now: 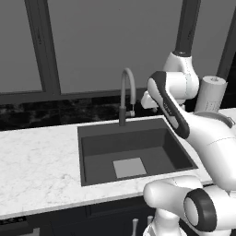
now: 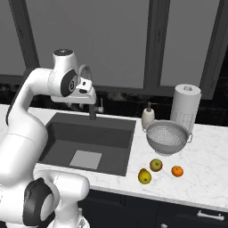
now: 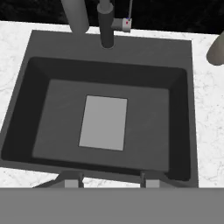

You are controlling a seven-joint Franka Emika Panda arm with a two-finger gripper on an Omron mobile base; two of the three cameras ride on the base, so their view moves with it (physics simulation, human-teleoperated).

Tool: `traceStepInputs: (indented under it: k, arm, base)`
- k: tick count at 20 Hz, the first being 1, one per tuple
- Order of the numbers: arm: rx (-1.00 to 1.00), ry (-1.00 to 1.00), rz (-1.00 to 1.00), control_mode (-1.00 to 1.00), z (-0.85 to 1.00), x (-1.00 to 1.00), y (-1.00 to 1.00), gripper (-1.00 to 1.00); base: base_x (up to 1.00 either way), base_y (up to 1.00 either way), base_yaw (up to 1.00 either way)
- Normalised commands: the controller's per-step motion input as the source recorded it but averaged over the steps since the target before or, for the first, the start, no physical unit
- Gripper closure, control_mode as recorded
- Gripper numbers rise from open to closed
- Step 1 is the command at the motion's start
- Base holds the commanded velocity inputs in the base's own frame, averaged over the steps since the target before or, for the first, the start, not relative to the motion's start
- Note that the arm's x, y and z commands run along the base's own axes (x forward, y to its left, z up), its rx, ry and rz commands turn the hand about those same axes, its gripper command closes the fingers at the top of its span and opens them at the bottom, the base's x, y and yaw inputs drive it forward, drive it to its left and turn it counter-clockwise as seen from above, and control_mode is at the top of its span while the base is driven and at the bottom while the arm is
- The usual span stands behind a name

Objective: Put the colander in the sink, put the pear, tangerine, apple in the colander, and turn on the sink faucet and pour water over the colander.

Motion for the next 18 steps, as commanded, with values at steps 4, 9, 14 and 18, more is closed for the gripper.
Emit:
traceStepInputs:
  k: [4,9,14,18]
  arm:
    - [-0.03,0.00,0.00,-1.00,-0.06,-0.17,-0.02,-1.00]
    - [0.00,-0.07,0.00,-1.00,-0.16,-0.49,-0.25,-1.00]
    - [0.00,-0.01,0.00,-1.00,-0.14,-0.40,-0.49,-1.00]
    - [-0.02,0.00,0.00,-1.00,-0.13,-0.24,-0.48,-1.00]
  base:
    - [0.00,0.00,0.00]
    - [0.00,0.00,0.00]
    - [0.00,0.00,0.00]
    - [0.00,0.00,0.00]
